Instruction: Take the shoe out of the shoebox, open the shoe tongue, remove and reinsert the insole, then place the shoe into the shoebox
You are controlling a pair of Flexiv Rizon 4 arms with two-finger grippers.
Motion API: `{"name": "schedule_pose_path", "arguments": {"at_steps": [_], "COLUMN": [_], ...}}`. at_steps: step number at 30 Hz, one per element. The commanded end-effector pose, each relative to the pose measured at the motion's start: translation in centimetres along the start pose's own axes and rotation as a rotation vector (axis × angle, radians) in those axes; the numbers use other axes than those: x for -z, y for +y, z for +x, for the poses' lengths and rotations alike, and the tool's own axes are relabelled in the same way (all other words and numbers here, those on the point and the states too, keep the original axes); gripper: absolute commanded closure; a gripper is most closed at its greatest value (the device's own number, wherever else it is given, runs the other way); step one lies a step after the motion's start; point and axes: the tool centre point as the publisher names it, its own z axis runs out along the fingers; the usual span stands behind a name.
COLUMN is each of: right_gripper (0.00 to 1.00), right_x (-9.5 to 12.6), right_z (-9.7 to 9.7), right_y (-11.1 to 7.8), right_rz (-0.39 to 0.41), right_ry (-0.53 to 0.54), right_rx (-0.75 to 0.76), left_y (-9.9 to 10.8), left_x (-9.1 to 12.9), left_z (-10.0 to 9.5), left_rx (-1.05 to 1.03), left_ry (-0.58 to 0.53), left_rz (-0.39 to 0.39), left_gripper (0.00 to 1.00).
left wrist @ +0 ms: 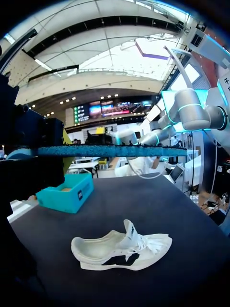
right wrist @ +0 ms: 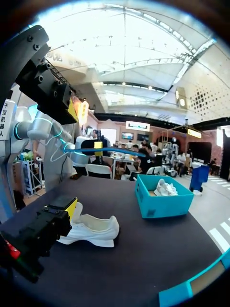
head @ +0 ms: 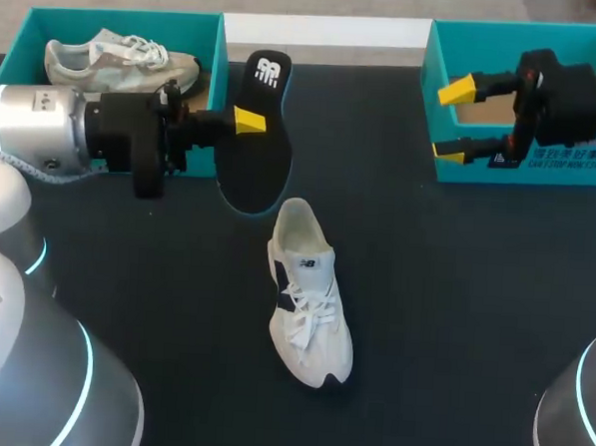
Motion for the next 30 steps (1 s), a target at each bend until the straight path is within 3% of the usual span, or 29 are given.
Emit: {"name": "schedule_pose_path", "arguments": {"at_steps": [1, 7, 9, 10, 11, 13, 17, 18, 26, 30], "right_gripper": [0.0, 0.0, 0.0, 0.0, 0.0, 0.0, 0.0, 0.0, 0.0, 0.0], "right_x": [-0.1, -0.1, -0.1, -0.1, -0.1, -0.1, -0.1, -0.1, -0.1, -0.1], "right_z": [0.0, 0.0, 0.0, 0.0, 0.0, 0.0, 0.0, 0.0, 0.0, 0.0], "right_y": [-0.1, -0.1, -0.1, -0.1, -0.1, -0.1, -0.1, -0.1, -0.1, -0.1], "right_rz": [-0.004, -0.004, -0.004, -0.004, -0.004, -0.004, -0.004, -0.004, -0.004, -0.004], "right_ry": [-0.001, -0.001, -0.001, -0.001, -0.001, -0.001, -0.001, -0.001, -0.001, -0.001], "right_rx": [0.0, 0.0, 0.0, 0.0, 0.0, 0.0, 0.0, 0.0, 0.0, 0.0], "left_y": [-0.1, -0.1, 0.3, 0.3, 0.4, 0.3, 0.3, 0.2, -1.1, -2.2], "left_x": [0.0, 0.0, -0.3, -0.3, -0.6, -0.7, -1.0, -1.0, -1.2, -1.3], "left_z": [0.0, 0.0, 0.4, 0.2, 0.4, 0.4, 0.5, 0.5, 0.4, 0.4], "left_rx": [-0.002, -0.002, 0.203, 0.278, 0.414, 0.53, 0.829, 0.854, 1.358, 1.644], "left_ry": [0.001, 0.001, 0.066, 0.043, 0.11, 0.044, 0.112, 0.085, 0.241, 0.33], "left_rz": [-0.001, -0.001, -0.059, -0.059, -0.082, -0.082, -0.05, -0.051, 0.106, 0.284], "left_gripper": [1.0, 1.0, 1.0, 1.0, 1.0, 1.0, 1.0, 1.0, 1.0, 1.0]}}
